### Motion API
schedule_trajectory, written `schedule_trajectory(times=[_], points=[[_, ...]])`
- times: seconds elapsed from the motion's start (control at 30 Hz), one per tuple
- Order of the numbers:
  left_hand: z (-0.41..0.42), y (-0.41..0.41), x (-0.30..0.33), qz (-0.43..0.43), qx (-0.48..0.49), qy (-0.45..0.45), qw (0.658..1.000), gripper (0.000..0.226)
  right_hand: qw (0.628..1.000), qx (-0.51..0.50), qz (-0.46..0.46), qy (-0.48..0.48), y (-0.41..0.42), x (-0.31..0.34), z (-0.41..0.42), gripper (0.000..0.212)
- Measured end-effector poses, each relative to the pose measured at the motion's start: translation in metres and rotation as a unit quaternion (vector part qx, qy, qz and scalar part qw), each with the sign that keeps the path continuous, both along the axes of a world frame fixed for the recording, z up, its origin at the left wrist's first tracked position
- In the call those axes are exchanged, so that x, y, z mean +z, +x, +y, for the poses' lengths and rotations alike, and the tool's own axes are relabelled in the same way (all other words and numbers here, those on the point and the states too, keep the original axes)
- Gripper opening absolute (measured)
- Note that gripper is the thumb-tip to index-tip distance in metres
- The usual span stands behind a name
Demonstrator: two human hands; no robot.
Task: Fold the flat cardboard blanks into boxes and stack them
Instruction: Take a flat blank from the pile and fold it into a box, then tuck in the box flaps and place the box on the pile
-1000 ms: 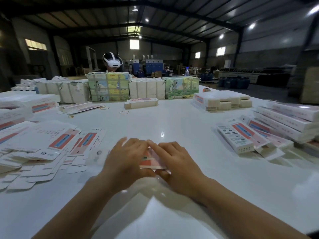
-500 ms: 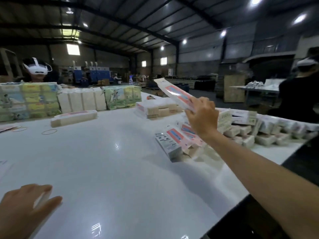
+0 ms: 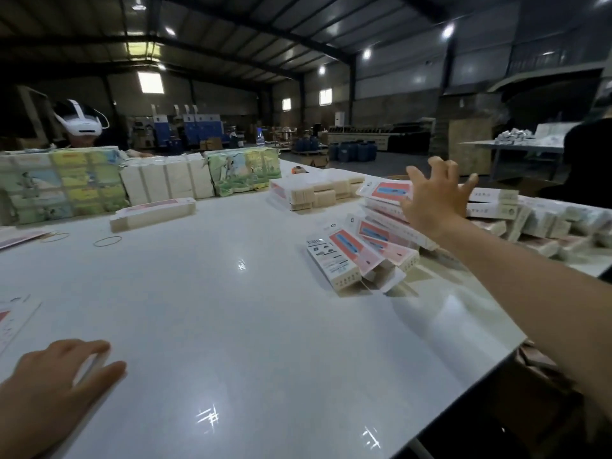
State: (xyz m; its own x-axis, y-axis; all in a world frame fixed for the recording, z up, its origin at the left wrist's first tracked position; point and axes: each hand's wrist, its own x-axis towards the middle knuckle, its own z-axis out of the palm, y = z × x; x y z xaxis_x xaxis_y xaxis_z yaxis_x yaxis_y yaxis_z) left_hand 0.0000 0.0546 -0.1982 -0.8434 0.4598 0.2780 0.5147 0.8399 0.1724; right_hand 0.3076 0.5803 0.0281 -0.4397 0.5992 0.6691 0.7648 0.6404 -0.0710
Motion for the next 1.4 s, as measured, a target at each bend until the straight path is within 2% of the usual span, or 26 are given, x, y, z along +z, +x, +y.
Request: schedule_trajectory(times=[0.1, 0.17, 0.27, 0.33, 0.4, 0.47, 0.63, 0.77, 0.87, 0.93, 1.03, 1.13, 1.2, 1.27, 1.4], points=[[0.028, 0.076, 0.064, -0.044, 0.027, 0.019, 0.998, 0.044, 0.990, 0.130, 0.047, 0.017, -0.018, 0.012, -0.059, 0.044], [0.042, 0.102, 0.088, -0.036, 0.026, 0.030, 0.999, 0.043, 0.967, 0.250, 0.051, 0.005, -0.031, 0.009, -0.113, 0.037], [0.050, 0.114, 0.096, -0.049, 0.026, 0.026, 0.998, 0.032, 0.894, 0.436, -0.033, -0.101, -0.053, -0.016, -0.192, 0.031], [0.048, 0.117, 0.097, -0.050, 0.015, 0.036, 0.998, 0.029, 0.841, 0.497, -0.133, -0.171, -0.070, -0.040, -0.233, 0.032], [0.047, 0.115, 0.097, -0.044, 0.009, 0.038, 0.998, 0.027, 0.823, 0.499, -0.204, -0.181, -0.084, -0.068, -0.260, 0.034], [0.048, 0.117, 0.096, -0.038, 0.009, 0.050, 0.998, 0.026, 0.827, 0.484, -0.234, -0.163, -0.090, -0.093, -0.275, 0.034], [0.055, 0.129, 0.098, -0.022, 0.029, 0.081, 0.996, 0.031, 0.831, 0.500, -0.189, -0.155, -0.091, -0.116, -0.274, 0.032], [0.056, 0.132, 0.103, -0.035, 0.019, 0.033, 0.999, 0.035, 0.834, 0.507, -0.166, -0.141, -0.093, -0.118, -0.272, 0.031], [0.040, 0.116, 0.127, -0.111, 0.026, 0.131, 0.985, 0.026, 0.830, 0.517, -0.143, -0.151, -0.094, -0.120, -0.272, 0.029], [0.012, 0.090, 0.151, -0.093, 0.081, 0.153, 0.980, 0.027, 0.829, 0.523, -0.131, -0.151, -0.095, -0.120, -0.273, 0.027], [-0.051, 0.053, 0.179, -0.023, 0.237, 0.052, 0.970, 0.047, 0.826, 0.526, -0.120, -0.160, -0.096, -0.118, -0.274, 0.023], [-0.107, 0.032, 0.175, -0.089, 0.370, -0.025, 0.925, 0.091, 0.830, 0.517, -0.126, -0.167, -0.094, -0.117, -0.276, 0.022], [-0.127, 0.020, 0.162, -0.097, 0.392, -0.061, 0.913, 0.109, 0.831, 0.512, -0.124, -0.180, -0.093, -0.116, -0.278, 0.021], [-0.134, 0.008, 0.159, -0.095, 0.395, -0.067, 0.911, 0.116, 0.831, 0.509, -0.119, -0.188, -0.092, -0.115, -0.279, 0.020], [-0.143, -0.011, 0.174, -0.143, 0.394, -0.045, 0.907, 0.109, 0.827, 0.508, -0.122, -0.207, -0.090, -0.113, -0.279, 0.020]])
